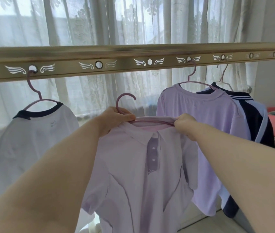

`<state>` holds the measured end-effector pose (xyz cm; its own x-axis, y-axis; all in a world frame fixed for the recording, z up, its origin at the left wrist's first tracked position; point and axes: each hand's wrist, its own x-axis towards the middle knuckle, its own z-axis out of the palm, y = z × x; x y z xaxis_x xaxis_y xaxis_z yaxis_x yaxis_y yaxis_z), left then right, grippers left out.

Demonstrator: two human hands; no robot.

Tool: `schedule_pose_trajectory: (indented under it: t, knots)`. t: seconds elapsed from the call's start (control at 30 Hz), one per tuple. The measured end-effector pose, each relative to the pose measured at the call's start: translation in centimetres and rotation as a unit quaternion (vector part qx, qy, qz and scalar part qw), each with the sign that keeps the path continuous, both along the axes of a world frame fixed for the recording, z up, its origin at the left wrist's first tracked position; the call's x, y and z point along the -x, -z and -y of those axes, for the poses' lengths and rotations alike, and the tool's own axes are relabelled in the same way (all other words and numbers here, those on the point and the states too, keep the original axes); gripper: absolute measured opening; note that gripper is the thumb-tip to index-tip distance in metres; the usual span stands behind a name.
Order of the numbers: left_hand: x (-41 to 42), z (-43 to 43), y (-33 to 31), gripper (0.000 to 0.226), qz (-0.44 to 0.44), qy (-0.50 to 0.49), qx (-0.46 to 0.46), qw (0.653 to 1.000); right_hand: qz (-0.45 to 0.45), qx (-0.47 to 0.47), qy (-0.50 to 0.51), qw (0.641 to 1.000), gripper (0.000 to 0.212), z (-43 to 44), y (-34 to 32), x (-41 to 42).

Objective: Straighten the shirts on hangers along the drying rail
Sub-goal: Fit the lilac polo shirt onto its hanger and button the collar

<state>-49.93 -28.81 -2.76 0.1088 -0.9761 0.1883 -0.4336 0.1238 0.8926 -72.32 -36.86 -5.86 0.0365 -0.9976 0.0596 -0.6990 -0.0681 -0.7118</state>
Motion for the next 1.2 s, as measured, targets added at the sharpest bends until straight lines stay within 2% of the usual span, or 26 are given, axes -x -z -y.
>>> schedule_pose_trajectory:
  t: [0.1,0.17,0.27,0.3,0.37,0.47,0.6,0.63,0.67,0.7,0.73,0.77,0.8,0.9,0.97,1.0,1.1,1.2]
  knots:
    - [-1.0,-0.4,-0.3,0.007,-0.017,0.017,-0.017,1.000,0.050,-0.016,0.019,0.998,0.027,0.3,-0.3,0.4]
    - [-1.3,-0.6,-0.2,0.010,-0.050,0.029,-0.014,0.998,0.090,-0.025,0.015,0.995,0.031,0.8,-0.2,0.5]
    - [-1.6,-0.6,-0.1,0.022,-0.109,0.025,0.003,0.994,0.144,-0.036,0.028,0.989,0.013,0.7,0.1,0.2]
    - [-1.7,-0.7,-0.1,0.025,-0.127,0.016,0.016,0.992,0.154,-0.036,0.035,0.987,0.016,0.7,0.2,0.1]
    - [-2.4,-0.8,-0.3,0.028,-0.135,-0.004,0.044,0.990,0.149,-0.026,0.070,0.986,0.031,1.0,0.4,0.4]
    - [-2.9,-1.0,-0.5,0.030,-0.082,-0.021,0.027,0.996,0.122,-0.010,0.124,0.985,0.030,1.0,0.5,0.6]
    - [-2.0,-0.8,-0.8,0.026,-0.125,-0.066,0.074,0.987,0.103,-0.005,0.103,0.989,0.022,0.2,-0.3,-0.3]
    - [-1.8,-0.5,-0.8,0.022,-0.087,-0.104,0.094,0.986,0.103,0.004,0.100,0.990,0.022,0.2,-0.5,-0.4]
    - [-1.6,-0.2,-0.7,0.030,-0.003,-0.159,0.109,0.981,0.104,0.015,0.100,0.989,0.022,0.3,-0.6,-0.6]
    - [-1.4,0.1,-0.6,0.047,0.107,-0.225,0.122,0.961,0.103,0.023,0.101,0.989,0.017,0.2,-0.7,-0.7]
    - [-1.1,0.3,-0.5,0.062,0.222,-0.279,0.144,0.923,0.098,0.033,0.101,0.989,0.011,0.2,-0.8,-1.0]
    - [-0.4,0.5,-0.5,0.070,0.317,-0.300,0.176,0.882,0.089,0.041,0.103,0.990,0.014,0.2,-0.7,-1.3]
    - [0.5,0.6,-0.5,0.067,0.394,-0.290,0.204,0.848,0.081,0.048,0.104,0.990,0.022,0.3,-0.6,-1.6]
    - [2.9,0.9,-0.2,0.023,0.550,-0.193,0.233,0.779,0.071,0.060,0.097,0.991,0.030,0.1,-0.3,-2.3]
    - [3.7,1.4,0.7,0.023,0.607,-0.150,0.253,0.738,0.066,0.067,0.087,0.992,0.031,0.1,-0.3,-2.5]
    - [4.1,1.6,1.0,0.024,0.611,-0.134,0.261,0.735,0.059,0.071,0.082,0.992,0.032,0.2,-0.3,-2.5]
    - [4.7,2.5,1.4,0.023,0.609,-0.097,0.222,0.755,0.044,0.074,0.064,0.994,0.031,0.3,-0.2,-2.8]
    - [5.3,3.3,2.0,0.025,0.633,-0.084,0.185,0.747,0.041,0.067,0.048,0.996,0.030,0.2,0.3,-3.0]
